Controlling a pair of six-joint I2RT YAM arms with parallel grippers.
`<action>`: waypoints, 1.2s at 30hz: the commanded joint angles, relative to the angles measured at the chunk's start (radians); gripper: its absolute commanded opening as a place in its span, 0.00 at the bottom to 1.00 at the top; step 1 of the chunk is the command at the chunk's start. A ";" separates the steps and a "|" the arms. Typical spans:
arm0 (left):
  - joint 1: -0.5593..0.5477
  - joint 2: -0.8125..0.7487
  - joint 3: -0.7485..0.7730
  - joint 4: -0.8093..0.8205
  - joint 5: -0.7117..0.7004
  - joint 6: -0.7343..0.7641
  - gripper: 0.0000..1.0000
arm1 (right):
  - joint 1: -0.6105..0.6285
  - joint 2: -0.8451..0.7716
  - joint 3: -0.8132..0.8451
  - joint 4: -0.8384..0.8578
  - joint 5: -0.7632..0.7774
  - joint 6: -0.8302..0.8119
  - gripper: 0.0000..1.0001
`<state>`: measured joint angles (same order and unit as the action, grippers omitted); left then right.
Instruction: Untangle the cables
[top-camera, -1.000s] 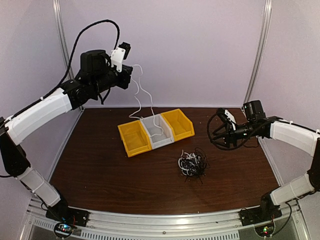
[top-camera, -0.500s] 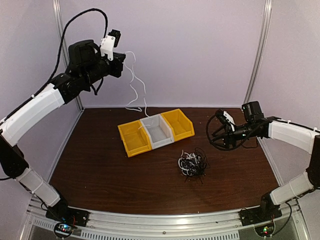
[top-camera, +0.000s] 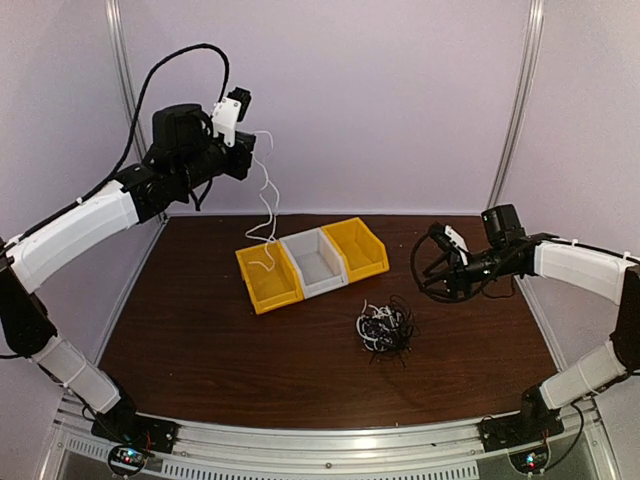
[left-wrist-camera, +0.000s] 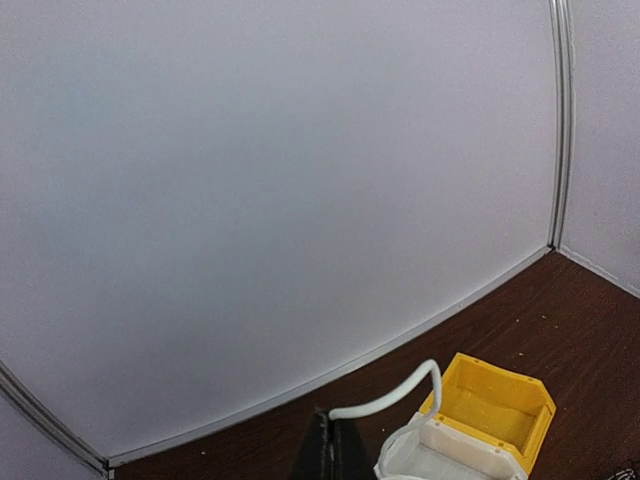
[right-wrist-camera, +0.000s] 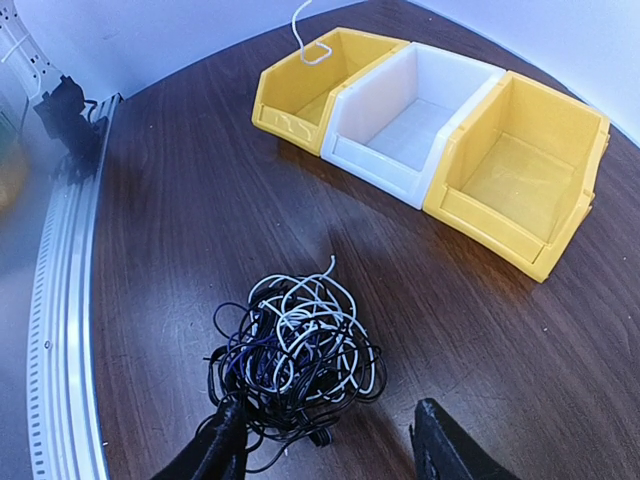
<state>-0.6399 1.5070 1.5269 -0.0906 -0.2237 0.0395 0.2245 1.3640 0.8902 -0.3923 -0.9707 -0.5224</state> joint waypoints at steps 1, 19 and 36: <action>0.028 -0.003 -0.086 0.082 -0.007 -0.032 0.00 | -0.003 0.017 0.013 -0.021 -0.012 -0.020 0.57; 0.166 0.010 -0.273 0.124 0.072 -0.134 0.00 | -0.004 0.035 0.019 -0.051 -0.012 -0.051 0.57; 0.125 0.170 -0.344 0.226 0.256 -0.318 0.00 | -0.004 0.085 0.047 -0.118 -0.024 -0.100 0.56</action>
<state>-0.5003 1.6775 1.2007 0.0620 0.0261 -0.2386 0.2245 1.4391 0.9077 -0.4885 -0.9722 -0.6037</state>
